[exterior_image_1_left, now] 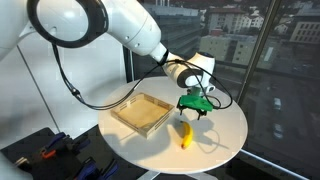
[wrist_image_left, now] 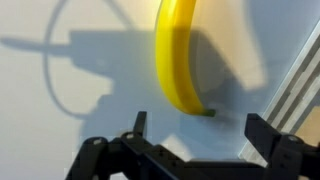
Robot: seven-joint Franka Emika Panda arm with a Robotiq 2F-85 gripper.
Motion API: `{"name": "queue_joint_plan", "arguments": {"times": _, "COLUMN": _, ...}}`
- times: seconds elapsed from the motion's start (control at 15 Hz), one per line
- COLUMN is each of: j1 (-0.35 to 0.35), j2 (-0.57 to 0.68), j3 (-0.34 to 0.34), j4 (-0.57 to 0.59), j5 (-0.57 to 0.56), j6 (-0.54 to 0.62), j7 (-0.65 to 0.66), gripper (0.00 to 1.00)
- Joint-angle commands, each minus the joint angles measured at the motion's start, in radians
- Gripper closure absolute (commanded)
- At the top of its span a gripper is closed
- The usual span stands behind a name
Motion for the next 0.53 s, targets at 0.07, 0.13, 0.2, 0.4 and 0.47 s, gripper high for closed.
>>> {"name": "queue_joint_plan", "arguments": {"times": 0.07, "j1": -0.003, "j2": 0.012, "j3": 0.002, "j4": 0.013, "j5": -0.007, "j6": 0.014, "j7": 0.005, "gripper": 0.0}}
{"name": "queue_joint_plan", "arguments": {"times": 0.13, "j1": -0.003, "j2": 0.016, "j3": 0.002, "j4": 0.017, "j5": -0.007, "j6": 0.016, "j7": 0.006, "gripper": 0.0}}
{"name": "queue_joint_plan", "arguments": {"times": 0.2, "j1": -0.002, "j2": 0.02, "j3": 0.001, "j4": 0.019, "j5": -0.008, "j6": 0.026, "j7": 0.007, "gripper": 0.0}}
{"name": "queue_joint_plan", "arguments": {"times": 0.4, "j1": 0.0, "j2": 0.029, "j3": -0.001, "j4": 0.02, "j5": -0.01, "j6": 0.068, "j7": 0.012, "gripper": 0.0}}
{"name": "queue_joint_plan", "arguments": {"times": 0.47, "j1": -0.001, "j2": 0.033, "j3": -0.001, "j4": 0.023, "j5": -0.012, "j6": 0.076, "j7": 0.013, "gripper": 0.0}}
